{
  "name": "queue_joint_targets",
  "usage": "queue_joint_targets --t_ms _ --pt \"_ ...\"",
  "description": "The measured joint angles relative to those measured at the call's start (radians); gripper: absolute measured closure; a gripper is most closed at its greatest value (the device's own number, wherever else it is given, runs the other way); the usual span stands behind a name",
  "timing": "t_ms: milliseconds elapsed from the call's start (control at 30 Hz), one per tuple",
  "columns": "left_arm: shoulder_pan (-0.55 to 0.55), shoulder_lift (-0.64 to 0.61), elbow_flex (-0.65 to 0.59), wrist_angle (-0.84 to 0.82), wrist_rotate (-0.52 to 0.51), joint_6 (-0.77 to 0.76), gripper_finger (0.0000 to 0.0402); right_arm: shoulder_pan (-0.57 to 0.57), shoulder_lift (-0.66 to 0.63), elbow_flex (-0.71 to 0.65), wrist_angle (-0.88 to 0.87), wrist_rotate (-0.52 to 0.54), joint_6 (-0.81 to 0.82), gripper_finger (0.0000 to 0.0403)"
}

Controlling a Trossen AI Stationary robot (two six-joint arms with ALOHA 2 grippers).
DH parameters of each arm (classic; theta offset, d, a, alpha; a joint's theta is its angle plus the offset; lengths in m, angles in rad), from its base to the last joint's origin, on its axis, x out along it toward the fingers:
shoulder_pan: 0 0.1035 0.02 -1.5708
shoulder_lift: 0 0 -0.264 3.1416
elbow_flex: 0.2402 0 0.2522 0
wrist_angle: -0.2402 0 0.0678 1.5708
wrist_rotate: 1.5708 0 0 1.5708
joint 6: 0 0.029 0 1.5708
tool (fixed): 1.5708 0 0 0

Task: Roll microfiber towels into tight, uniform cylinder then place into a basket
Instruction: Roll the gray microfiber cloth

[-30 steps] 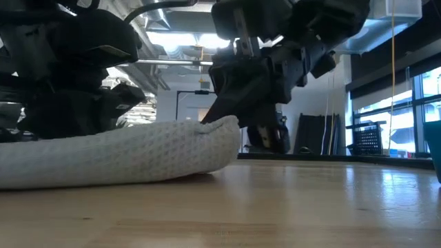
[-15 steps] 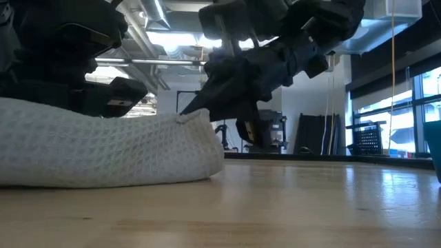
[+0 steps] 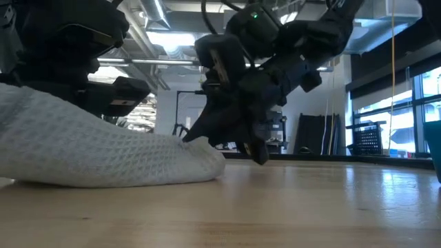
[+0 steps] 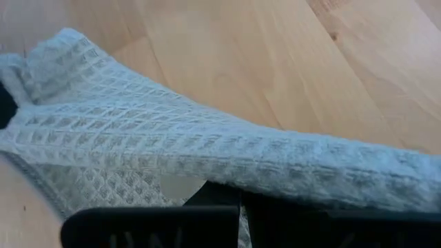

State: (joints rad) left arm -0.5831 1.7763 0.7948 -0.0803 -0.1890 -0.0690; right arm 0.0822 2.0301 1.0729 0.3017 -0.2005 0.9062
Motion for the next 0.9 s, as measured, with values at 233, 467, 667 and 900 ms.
queue_joint_targets --t_ms 233,467,667,900 --pt "0.001 0.002 0.0 0.002 -0.016 -0.005 0.0401 -0.008 0.003 0.0 -0.03 0.034 -0.021 0.0386" --pt "0.001 0.002 0.0 0.003 -0.02 -0.007 0.0401 -0.009 0.05 0.002 -0.007 0.042 -0.017 0.0386" --pt "0.001 0.003 0.0 0.006 -0.044 -0.044 0.0401 -0.009 0.063 0.002 0.0 0.042 -0.025 0.0386" --pt "-0.001 -0.03 -0.01 -0.032 -0.137 -0.164 0.04 -0.016 0.066 0.0 0.005 0.065 -0.029 0.0386"
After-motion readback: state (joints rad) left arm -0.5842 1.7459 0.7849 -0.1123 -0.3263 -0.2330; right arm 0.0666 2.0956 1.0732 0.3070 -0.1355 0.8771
